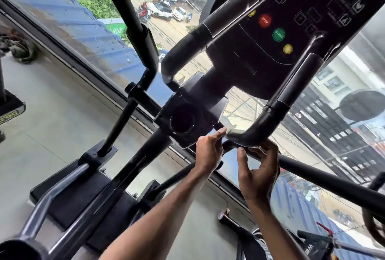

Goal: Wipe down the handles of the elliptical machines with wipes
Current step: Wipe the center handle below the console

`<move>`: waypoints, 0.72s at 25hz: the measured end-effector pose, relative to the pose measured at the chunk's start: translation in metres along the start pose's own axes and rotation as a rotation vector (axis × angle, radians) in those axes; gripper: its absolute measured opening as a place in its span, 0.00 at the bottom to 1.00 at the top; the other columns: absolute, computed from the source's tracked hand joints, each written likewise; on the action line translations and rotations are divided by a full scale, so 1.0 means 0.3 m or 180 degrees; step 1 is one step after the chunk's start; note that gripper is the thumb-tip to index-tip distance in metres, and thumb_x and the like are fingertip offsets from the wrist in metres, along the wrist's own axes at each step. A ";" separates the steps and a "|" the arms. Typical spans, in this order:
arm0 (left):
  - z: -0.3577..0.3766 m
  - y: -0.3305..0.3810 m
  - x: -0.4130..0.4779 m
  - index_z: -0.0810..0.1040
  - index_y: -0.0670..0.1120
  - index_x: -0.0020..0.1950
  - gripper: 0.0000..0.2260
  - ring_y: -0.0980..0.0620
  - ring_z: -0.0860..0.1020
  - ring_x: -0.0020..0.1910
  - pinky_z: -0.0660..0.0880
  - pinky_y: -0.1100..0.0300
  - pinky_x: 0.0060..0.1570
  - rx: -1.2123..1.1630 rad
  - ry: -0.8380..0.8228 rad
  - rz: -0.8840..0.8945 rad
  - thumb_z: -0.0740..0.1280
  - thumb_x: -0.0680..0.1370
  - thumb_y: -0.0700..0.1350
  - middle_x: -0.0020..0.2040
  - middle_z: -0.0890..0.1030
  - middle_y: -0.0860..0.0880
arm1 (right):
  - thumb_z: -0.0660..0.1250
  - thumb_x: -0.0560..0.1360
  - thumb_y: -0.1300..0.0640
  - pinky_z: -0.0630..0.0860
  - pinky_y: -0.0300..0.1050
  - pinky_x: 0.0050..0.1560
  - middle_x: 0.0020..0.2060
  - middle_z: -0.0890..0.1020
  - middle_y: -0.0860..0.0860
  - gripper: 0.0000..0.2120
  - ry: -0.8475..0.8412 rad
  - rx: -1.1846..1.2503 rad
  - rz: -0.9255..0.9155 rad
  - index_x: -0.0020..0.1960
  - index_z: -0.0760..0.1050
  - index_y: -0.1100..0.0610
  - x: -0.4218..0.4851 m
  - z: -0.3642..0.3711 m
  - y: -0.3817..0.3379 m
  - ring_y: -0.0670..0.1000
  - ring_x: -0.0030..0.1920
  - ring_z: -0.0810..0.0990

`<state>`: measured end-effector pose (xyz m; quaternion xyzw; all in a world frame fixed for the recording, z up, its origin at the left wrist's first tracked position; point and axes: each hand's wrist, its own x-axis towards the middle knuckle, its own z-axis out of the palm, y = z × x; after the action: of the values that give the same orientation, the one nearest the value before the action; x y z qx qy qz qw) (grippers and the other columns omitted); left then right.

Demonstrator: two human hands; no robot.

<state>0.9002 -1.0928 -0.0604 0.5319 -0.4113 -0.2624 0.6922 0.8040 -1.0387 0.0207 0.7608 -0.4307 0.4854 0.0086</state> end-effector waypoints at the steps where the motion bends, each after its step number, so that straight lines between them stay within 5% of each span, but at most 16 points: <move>1: 0.002 0.013 -0.011 0.84 0.45 0.64 0.18 0.62 0.82 0.54 0.81 0.59 0.56 -0.0109 0.0089 0.0122 0.68 0.78 0.30 0.59 0.85 0.48 | 0.70 0.75 0.54 0.78 0.65 0.54 0.53 0.82 0.50 0.17 -0.0010 -0.0018 0.0028 0.62 0.73 0.48 -0.002 -0.002 0.006 0.59 0.52 0.83; 6: 0.031 0.002 -0.013 0.83 0.43 0.65 0.19 0.56 0.83 0.57 0.76 0.70 0.61 -0.0025 0.0215 0.0454 0.68 0.77 0.29 0.61 0.85 0.48 | 0.70 0.75 0.54 0.78 0.66 0.54 0.53 0.82 0.52 0.16 -0.0069 -0.0032 0.0071 0.62 0.73 0.47 -0.008 -0.007 0.015 0.61 0.53 0.83; 11: 0.059 -0.065 0.097 0.84 0.42 0.62 0.26 0.48 0.85 0.58 0.82 0.52 0.57 0.0668 -0.0601 0.0445 0.61 0.69 0.26 0.58 0.86 0.48 | 0.70 0.75 0.54 0.78 0.67 0.53 0.53 0.82 0.51 0.15 -0.0077 0.0007 0.0117 0.61 0.73 0.48 -0.008 -0.011 0.014 0.61 0.53 0.83; 14: 0.078 -0.091 0.104 0.80 0.37 0.67 0.27 0.42 0.84 0.60 0.84 0.48 0.55 0.0972 -0.0713 0.0596 0.63 0.70 0.24 0.63 0.83 0.40 | 0.69 0.75 0.53 0.78 0.67 0.53 0.52 0.82 0.51 0.14 -0.0110 -0.0020 0.0107 0.59 0.74 0.49 -0.004 -0.011 0.007 0.61 0.52 0.83; 18: 0.084 -0.083 0.103 0.83 0.40 0.64 0.23 0.40 0.86 0.51 0.84 0.46 0.45 0.1008 -0.0604 0.0583 0.63 0.72 0.27 0.55 0.87 0.41 | 0.70 0.75 0.53 0.78 0.66 0.53 0.51 0.83 0.53 0.14 -0.0147 -0.0023 0.0137 0.59 0.75 0.52 -0.002 -0.019 0.015 0.60 0.52 0.83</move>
<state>0.8968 -1.1380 -0.0728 0.5673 -0.5574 -0.1793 0.5790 0.7966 -1.0386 0.0214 0.7624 -0.4487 0.4662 -0.0089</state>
